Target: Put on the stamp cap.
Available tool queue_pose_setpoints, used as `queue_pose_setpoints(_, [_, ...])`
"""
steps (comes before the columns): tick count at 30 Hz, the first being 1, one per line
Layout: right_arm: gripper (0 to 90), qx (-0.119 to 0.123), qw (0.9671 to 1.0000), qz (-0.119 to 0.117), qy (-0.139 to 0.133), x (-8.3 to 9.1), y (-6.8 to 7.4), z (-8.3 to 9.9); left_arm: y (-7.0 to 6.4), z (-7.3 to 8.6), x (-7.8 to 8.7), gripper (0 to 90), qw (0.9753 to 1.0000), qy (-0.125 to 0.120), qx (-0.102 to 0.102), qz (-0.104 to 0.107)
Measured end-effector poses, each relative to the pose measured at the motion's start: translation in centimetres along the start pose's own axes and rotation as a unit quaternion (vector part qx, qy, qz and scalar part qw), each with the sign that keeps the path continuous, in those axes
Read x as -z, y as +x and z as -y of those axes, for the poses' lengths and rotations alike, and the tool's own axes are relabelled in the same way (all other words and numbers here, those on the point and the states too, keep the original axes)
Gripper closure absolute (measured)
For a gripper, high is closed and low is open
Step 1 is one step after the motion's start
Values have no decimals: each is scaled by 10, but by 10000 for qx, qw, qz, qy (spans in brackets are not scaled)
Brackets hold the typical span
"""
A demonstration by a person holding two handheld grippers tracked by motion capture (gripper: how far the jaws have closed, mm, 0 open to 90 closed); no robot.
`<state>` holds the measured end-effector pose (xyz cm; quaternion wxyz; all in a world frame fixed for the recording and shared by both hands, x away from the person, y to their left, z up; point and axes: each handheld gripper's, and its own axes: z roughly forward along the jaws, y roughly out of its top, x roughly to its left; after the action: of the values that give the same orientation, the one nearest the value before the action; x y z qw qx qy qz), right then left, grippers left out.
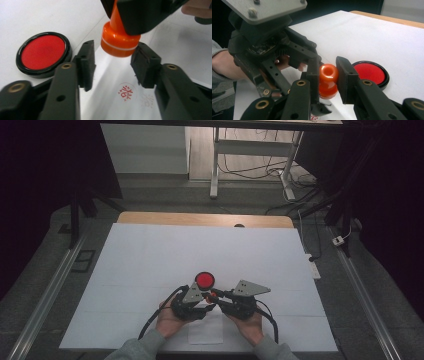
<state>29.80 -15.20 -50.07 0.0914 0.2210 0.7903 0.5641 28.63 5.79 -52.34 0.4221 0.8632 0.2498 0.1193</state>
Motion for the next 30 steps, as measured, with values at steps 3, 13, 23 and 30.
queue_pose_setpoints(3, [728, -11, 10000, 22, -22, 1, -1, -1, 3, 1, 4, 402, 9999, 71, 96, -20])
queue_pose_setpoints(13, [727, -31, 9999, 128, -77, 6, -8, -5, 9, 18, 45, 267, 9996, 100, 246, -103])
queue_pose_setpoints(23, [727, -79, 9996, 248, -75, 12, -15, -8, 23, 46, 91, 264, 9979, -52, 558, -327])
queue_pose_setpoints(30, [727, -81, 9993, 342, -90, 16, -20, -12, 31, 68, 115, 264, 9956, -135, 777, -515])
